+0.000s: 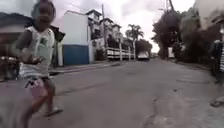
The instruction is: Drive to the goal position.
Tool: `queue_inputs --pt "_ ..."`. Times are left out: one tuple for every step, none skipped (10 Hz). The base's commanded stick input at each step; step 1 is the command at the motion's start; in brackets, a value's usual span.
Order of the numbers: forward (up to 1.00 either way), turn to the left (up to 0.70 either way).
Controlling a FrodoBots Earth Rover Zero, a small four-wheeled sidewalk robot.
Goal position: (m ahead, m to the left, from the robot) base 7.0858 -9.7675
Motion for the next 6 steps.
queue_inputs --pt "0.70 -0.34" --pt "0.70 -0.34" --pt "0.70 -0.34" --pt "0.70 -0.34" --pt "0.70 -0.34" --pt "0.70 -0.34"
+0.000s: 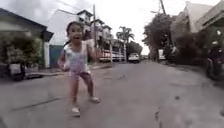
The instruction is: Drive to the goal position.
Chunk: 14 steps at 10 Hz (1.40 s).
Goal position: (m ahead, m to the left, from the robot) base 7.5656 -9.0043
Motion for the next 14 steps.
queue_inputs --pt "0.70 -0.34" --pt "0.29 -0.16" --pt "-0.12 0.01" --pt "-0.12 0.02" --pt "0.11 0.02" --pt "0.70 -0.03" --pt "0.70 -0.25" --pt "0.71 -0.33" --pt "0.78 -0.32" --pt "0.84 -0.32" --pt "-0.15 -0.27" --pt "-0.15 -0.27" --pt "-0.15 -0.27" --pt "-0.15 -0.27"
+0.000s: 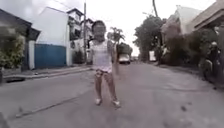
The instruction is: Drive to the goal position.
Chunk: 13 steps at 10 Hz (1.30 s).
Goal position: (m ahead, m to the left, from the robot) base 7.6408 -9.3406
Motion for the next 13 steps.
queue_inputs --pt "-0.15 -0.27" --pt "-0.15 -0.27" --pt "-0.15 -0.27" --pt "-0.15 -0.27" --pt "-0.15 -0.27" --pt "-0.15 -0.27" --pt "-0.15 -0.27" --pt "-0.15 -0.27" --pt "0.22 -0.29" --pt "0.85 -0.32" --pt "0.85 -0.32" --pt "0.85 -0.32" --pt "0.85 -0.32"
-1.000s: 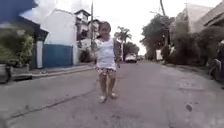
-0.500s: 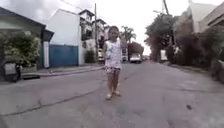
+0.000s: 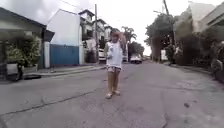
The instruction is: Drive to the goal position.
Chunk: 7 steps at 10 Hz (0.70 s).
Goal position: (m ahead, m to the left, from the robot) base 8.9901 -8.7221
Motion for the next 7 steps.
queue_inputs --pt "0.64 -0.31" --pt "-0.02 -0.28" --pt "-0.15 -0.07" --pt "-0.15 0.03" --pt "-0.15 0.03" --pt "-0.15 0.03" --pt "-0.15 0.03"
